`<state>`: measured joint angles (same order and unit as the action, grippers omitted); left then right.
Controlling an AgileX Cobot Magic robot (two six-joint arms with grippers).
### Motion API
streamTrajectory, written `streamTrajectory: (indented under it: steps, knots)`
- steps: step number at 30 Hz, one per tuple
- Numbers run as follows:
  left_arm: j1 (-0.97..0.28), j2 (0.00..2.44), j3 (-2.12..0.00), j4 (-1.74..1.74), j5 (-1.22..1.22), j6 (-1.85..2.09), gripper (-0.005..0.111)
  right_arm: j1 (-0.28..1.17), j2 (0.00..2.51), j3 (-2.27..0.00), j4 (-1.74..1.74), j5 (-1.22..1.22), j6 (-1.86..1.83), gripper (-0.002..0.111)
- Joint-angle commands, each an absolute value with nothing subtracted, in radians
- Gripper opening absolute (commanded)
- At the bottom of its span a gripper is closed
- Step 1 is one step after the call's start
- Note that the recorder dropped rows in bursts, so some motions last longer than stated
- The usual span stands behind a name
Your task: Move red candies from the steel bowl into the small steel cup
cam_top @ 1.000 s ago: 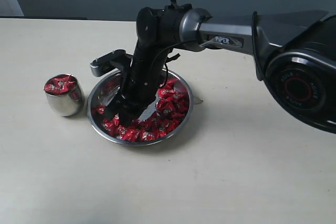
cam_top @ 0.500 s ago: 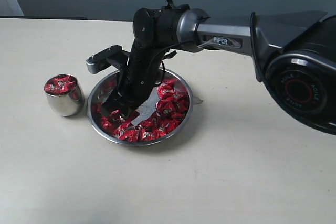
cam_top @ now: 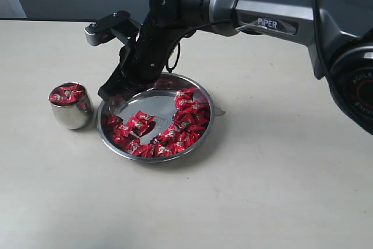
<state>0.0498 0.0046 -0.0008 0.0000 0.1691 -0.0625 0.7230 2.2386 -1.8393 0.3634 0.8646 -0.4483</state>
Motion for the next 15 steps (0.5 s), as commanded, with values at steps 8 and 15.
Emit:
streamTrajectory:
  steps: [8, 15]
  knots:
    - [0.045, 0.000, 0.000, 0.000, 0.163, -0.067, 0.000, 0.722, 2.308, -1.840, 0.299, 0.910, -0.478, 0.030]
    - [0.045, 0.000, 0.000, 0.000, 0.163, -0.067, 0.000, 0.722, 2.349, -1.840, 0.300, 0.910, -0.478, 0.040]
